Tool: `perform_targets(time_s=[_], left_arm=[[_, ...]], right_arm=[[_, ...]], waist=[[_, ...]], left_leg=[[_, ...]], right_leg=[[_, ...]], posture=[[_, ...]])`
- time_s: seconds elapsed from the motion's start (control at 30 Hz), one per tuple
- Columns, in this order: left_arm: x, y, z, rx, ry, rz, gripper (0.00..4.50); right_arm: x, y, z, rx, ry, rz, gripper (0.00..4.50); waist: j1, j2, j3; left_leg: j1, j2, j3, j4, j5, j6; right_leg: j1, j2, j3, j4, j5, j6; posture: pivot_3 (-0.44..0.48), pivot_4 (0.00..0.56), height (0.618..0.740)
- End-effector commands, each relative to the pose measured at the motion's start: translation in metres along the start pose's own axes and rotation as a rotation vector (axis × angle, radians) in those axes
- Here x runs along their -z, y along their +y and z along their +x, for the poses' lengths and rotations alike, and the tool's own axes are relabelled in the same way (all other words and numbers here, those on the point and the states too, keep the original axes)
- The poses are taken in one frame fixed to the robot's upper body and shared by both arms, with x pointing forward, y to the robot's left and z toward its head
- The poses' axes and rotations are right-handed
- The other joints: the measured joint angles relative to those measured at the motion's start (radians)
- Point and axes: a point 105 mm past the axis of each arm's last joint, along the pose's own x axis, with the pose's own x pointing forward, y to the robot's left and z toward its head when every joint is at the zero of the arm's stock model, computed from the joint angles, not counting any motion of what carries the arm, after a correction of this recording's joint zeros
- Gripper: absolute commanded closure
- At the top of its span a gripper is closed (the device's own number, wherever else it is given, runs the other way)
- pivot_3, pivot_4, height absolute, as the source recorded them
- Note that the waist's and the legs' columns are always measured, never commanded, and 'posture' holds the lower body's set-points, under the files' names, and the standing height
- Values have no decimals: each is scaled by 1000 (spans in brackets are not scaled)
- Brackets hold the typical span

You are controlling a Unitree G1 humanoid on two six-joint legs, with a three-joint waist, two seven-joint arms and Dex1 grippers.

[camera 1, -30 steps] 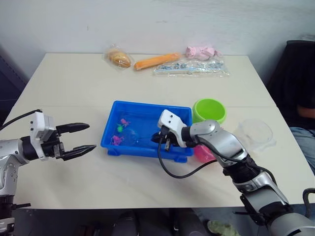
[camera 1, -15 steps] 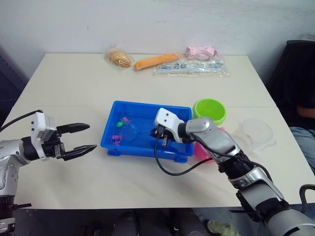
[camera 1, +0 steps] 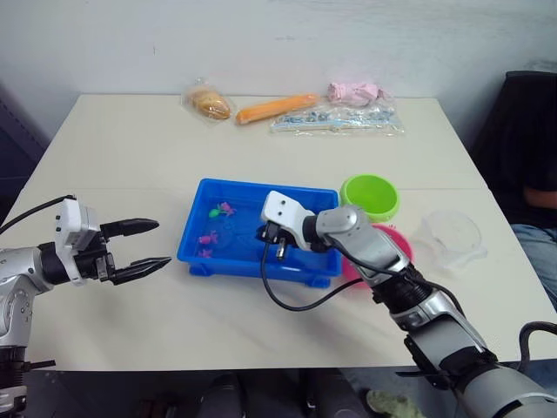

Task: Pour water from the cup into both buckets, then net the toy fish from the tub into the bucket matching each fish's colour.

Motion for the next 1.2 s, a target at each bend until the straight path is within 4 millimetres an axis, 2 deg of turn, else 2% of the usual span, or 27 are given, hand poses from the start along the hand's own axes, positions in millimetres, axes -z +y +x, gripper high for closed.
perform_targets(time_s=[0.03,0.23,0.43,0.73,1.0,1.1,1.2], left_arm=[[-4,2,-1,1,4,27,38],[-3,4,0,-3,19,48,38],[-10,12,0,11,57,109,38],[-8,20,-5,25,96,136,38],[-13,19,2,38,36,130,38],[-18,20,9,40,-14,124,38],[-21,16,19,74,-38,122,38]], right_arm=[[-19,0,-1,-1,-63,-15,4500],[-22,0,-6,1,-100,33,4500],[-25,-3,-12,8,-134,71,4500],[-27,1,-17,-2,-165,119,4500],[-25,3,-50,-23,-167,162,4500],[-30,3,-72,-20,-180,196,4500],[-20,3,-90,5,-143,198,4500]], waist=[[-3,0,0],[-20,0,0],[-19,0,0],[-22,0,0],[-16,0,0],[-13,0,0],[-9,0,0]], left_leg=[[0,0,0,0,0,0],[0,0,0,0,0,0],[0,0,-1,0,0,0],[0,0,1,0,0,0],[-1,-1,0,0,0,0],[-1,0,0,0,0,0],[-1,0,0,0,0,0]], right_leg=[[0,0,0,0,0,0],[0,0,0,0,0,0],[0,0,-1,0,0,0],[-1,1,-1,0,0,0],[-1,0,-1,0,0,0],[-1,0,-1,0,0,0],[-1,0,-1,0,0,0]], posture=[[0,150,740],[0,150,740],[0,150,740],[0,150,740],[0,150,740],[0,150,740],[0,150,740]])
